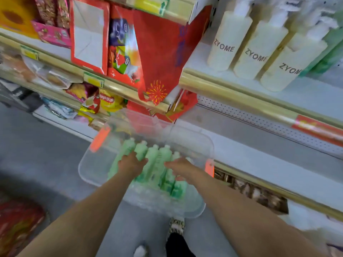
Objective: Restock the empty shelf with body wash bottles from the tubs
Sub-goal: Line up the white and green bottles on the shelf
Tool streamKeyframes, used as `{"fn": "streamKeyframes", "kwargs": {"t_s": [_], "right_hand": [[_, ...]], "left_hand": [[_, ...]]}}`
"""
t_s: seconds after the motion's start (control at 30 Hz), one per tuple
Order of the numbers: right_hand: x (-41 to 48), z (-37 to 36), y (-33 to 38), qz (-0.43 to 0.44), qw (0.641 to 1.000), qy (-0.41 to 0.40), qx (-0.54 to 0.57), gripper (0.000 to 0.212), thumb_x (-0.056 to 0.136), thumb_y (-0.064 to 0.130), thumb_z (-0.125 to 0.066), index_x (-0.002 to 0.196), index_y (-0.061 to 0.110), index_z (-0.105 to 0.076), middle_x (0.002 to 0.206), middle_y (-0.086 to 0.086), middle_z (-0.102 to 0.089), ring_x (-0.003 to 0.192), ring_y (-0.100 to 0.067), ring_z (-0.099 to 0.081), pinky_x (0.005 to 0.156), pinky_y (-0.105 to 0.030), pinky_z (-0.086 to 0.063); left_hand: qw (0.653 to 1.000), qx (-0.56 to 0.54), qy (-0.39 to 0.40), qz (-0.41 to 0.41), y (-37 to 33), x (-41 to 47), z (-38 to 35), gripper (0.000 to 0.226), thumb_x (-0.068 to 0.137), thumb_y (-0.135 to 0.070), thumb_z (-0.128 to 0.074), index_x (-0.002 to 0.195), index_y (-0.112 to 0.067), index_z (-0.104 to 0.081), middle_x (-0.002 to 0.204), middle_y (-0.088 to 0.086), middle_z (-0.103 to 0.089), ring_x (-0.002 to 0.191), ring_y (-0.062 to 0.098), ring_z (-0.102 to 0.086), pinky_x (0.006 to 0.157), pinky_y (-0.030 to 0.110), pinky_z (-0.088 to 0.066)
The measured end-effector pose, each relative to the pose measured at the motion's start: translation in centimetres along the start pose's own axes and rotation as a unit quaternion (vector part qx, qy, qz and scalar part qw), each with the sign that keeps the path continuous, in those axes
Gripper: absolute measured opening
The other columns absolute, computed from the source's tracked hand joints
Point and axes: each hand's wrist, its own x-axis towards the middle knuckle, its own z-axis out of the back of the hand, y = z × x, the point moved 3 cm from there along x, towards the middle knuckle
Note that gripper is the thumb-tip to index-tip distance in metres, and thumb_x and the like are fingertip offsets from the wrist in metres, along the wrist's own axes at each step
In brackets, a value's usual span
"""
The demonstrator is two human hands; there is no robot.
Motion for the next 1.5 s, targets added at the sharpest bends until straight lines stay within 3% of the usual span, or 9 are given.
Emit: {"fn": "streamKeyframes", "kwargs": {"t_s": [0.17,0.4,0.6,0.77,0.93,1.13,1.27,1.4,1.5], "right_hand": [[2.7,-2.5,0.3,-0.026,0.998,0.021,0.061,0.04,0.085,0.042,-0.076,0.108,0.016,-0.056,0.101,-0.001,-0.06,0.103,-0.02,-0.059,0.09,-0.039,-0.056],[5.5,-3.5,0.9,-0.057,0.996,-0.069,-0.005,0.09,0.056,0.066,-0.084,0.121,0.008,-0.058,0.12,-0.008,-0.065,0.098,-0.026,-0.068,0.059,-0.034,-0.06],[7.3,-4.7,0.9,-0.04,0.974,-0.125,-0.187,0.125,0.055,0.079,-0.074,0.144,-0.002,-0.041,0.149,-0.018,-0.047,0.13,-0.031,-0.053,0.102,-0.039,-0.05],[7.9,-3.7,1.1,-0.054,0.995,-0.078,-0.042,0.082,0.052,0.052,-0.09,0.115,0.007,-0.066,0.113,-0.01,-0.071,0.098,-0.023,-0.071,0.082,-0.035,-0.061],[6.2,-2.7,1.7,-0.043,0.958,0.147,0.241,0.038,0.077,0.012,-0.082,0.112,0.004,-0.069,0.102,-0.012,-0.076,0.093,-0.025,-0.073,0.078,-0.037,-0.061],[5.3,-2.9,0.6,-0.062,0.9,0.232,0.365,0.056,0.063,0.019,-0.072,0.117,0.007,-0.063,0.096,-0.01,-0.065,0.089,-0.025,-0.063,0.082,-0.037,-0.055],[4.8,-2.5,0.6,-0.04,0.902,0.254,0.346,0.078,0.064,0.035,-0.087,0.132,0.009,-0.06,0.128,-0.015,-0.066,0.119,-0.033,-0.062,0.105,-0.054,-0.045],[3.0,-1.1,1.4,-0.009,0.95,0.164,0.265,0.067,0.063,0.038,-0.09,0.119,0.008,-0.066,0.102,-0.012,-0.076,0.088,-0.028,-0.074,0.076,-0.043,-0.059],[1.2,-0.3,1.9,0.005,0.934,0.16,0.319,0.044,0.079,0.027,-0.079,0.115,0.005,-0.066,0.104,-0.016,-0.074,0.088,-0.025,-0.073,0.073,-0.036,-0.057]], "left_hand": [[0.997,-0.014,-0.001,0.07,2.6,2.2,0.2,0.075,0.09,-0.05,-0.061,0.149,-0.013,-0.034,0.142,0.025,-0.043,0.132,0.038,-0.042,0.11,0.039,-0.034],[0.993,-0.012,0.053,0.107,3.2,4.5,-1.1,0.078,0.091,-0.054,-0.057,0.153,-0.02,-0.026,0.152,0.024,-0.025,0.139,0.039,-0.032,0.113,0.041,-0.031],[0.983,-0.03,-0.049,0.176,3.2,6.3,-0.6,0.078,0.085,-0.052,-0.066,0.143,-0.012,-0.033,0.143,0.02,-0.032,0.134,0.04,-0.03,0.106,0.049,-0.034],[0.983,-0.007,0.007,0.184,4.0,8.7,-0.4,0.092,0.077,-0.068,-0.065,0.142,-0.011,-0.036,0.142,0.023,-0.038,0.129,0.041,-0.04,0.106,0.044,-0.04],[0.963,-0.207,0.054,0.164,6.0,9.6,-0.3,0.077,0.077,-0.046,-0.079,0.133,0.0,-0.053,0.127,0.017,-0.06,0.111,0.035,-0.061,0.096,0.04,-0.049],[0.967,-0.164,0.092,0.17,6.3,9.7,-1.7,0.059,0.065,-0.037,-0.09,0.102,0.002,-0.066,0.104,0.018,-0.067,0.097,0.034,-0.066,0.09,0.044,-0.054],[0.955,-0.203,0.099,0.194,5.4,8.8,-0.6,0.057,0.061,-0.026,-0.093,0.096,-0.001,-0.056,0.104,0.018,-0.063,0.088,0.035,-0.064,0.074,0.041,-0.055],[0.917,-0.295,0.161,0.215,3.8,6.5,0.3,0.039,0.074,-0.021,-0.084,0.1,-0.003,-0.06,0.091,0.017,-0.069,0.08,0.032,-0.068,0.076,0.047,-0.059],[0.882,-0.387,0.182,0.196,2.5,4.6,1.7,0.029,0.083,-0.012,-0.075,0.106,-0.001,-0.061,0.085,0.017,-0.068,0.063,0.027,-0.068,0.05,0.039,-0.059]]}}
